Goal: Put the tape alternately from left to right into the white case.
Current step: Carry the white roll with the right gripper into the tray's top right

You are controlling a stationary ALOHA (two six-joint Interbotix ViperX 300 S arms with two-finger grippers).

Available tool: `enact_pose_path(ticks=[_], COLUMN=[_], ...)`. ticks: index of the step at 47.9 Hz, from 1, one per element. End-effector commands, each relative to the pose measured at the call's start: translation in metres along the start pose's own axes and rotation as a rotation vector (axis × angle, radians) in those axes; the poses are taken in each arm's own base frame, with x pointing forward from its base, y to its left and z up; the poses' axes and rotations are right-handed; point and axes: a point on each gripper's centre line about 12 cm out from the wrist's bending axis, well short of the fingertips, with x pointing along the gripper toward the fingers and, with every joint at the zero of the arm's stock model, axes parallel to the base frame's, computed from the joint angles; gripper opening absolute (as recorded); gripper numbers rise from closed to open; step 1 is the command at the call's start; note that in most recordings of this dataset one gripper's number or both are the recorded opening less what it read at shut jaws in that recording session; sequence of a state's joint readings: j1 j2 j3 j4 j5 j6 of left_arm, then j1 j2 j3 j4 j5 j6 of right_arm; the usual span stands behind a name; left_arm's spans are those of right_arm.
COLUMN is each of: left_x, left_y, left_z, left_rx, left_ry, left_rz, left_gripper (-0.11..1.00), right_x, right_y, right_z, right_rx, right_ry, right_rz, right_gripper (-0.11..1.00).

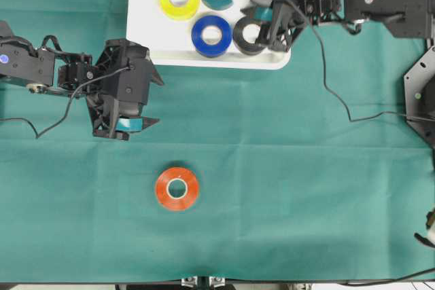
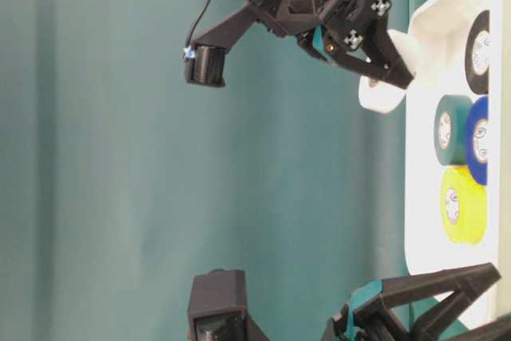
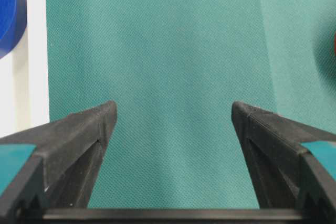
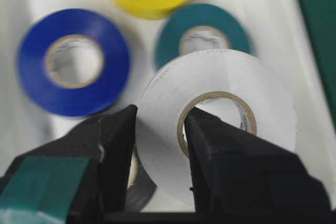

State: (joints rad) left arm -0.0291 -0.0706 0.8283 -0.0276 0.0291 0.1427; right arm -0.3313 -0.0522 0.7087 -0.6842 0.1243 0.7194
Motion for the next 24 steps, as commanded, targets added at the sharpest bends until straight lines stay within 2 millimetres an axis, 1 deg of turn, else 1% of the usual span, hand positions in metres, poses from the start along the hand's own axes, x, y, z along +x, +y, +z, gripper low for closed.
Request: enact_pose_path(ticks=[1, 4, 14, 19, 24], left_x=[-0.004, -0.004, -0.004, -0.004, -0.004], left_y=[0.0, 0.001, 0.0, 0.0, 0.0], left_z=[0.009, 0.009, 0.009, 0.009, 0.01], left_rx=[-0.002, -0.002, -0.001, -0.001, -0.001], left_ry=[-0.029, -0.031, -0.031, -0.031, -0.032], left_rz=[0.002, 0.002, 0.001, 0.001, 0.002], left_gripper=[0.72, 0.72, 0.72, 0.72, 0.72], right_x=[-0.001, 0.007, 0.03, 0.034, 0.034], right_y=[-0.007, -0.015, -0.031, -0.038, -0.044], right_z=[0.007, 0.001, -0.012, -0.015, -0.015], right_rx=[0.016, 0.033, 0.064, 0.078, 0.09], right_ry=[-0.038, -0.027, 0.017, 0.029, 0.026], right_rz=[0.005, 0.0, -0.015, -0.029, -0.039], right_gripper=[0.3, 0.3, 0.3, 0.3, 0.3])
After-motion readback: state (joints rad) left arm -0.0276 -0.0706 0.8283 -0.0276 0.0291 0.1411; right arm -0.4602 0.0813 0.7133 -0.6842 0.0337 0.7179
